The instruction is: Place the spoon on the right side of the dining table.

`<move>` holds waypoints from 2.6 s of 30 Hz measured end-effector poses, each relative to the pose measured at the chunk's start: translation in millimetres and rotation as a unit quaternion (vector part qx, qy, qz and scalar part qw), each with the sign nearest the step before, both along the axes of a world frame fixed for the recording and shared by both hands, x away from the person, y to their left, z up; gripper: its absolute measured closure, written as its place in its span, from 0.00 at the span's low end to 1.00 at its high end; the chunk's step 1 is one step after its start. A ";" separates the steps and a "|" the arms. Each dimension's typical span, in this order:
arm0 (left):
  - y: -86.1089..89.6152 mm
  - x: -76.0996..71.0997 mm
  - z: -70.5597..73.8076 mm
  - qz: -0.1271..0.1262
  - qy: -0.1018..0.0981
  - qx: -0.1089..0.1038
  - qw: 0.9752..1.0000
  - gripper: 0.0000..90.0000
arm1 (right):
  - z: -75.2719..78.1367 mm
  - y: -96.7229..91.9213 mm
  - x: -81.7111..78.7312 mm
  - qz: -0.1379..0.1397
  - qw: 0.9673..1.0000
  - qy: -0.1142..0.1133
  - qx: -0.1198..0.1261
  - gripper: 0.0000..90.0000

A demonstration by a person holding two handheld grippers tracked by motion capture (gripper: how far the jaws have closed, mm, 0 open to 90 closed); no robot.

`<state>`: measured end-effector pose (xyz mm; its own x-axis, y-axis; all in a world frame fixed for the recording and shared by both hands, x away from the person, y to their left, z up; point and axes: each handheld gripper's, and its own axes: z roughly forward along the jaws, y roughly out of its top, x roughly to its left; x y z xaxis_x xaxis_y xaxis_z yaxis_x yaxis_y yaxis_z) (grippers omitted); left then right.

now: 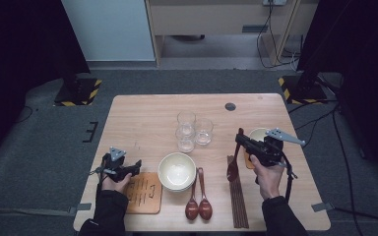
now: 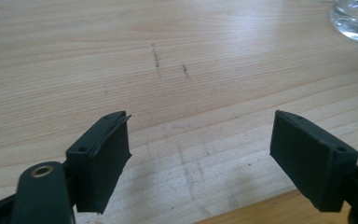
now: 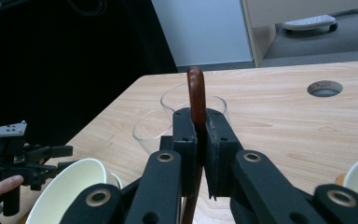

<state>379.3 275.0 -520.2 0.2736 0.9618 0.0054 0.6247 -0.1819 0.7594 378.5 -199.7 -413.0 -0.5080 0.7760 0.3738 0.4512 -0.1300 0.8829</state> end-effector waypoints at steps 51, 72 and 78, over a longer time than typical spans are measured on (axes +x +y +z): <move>7.8 8.6 -16.4 0.034 0.038 0.011 0.999 0.04 | 18.0 -37.8 38.0 -0.111 0.992 -0.042 0.034 0.94; 7.8 8.6 -16.4 0.033 0.038 0.011 0.999 0.03 | 22.8 -53.1 49.8 -0.158 0.985 -0.050 0.047 0.94; 7.9 8.6 -16.4 0.033 0.038 0.010 0.999 0.03 | 23.3 -59.0 53.4 -0.170 0.983 -0.050 0.048 0.94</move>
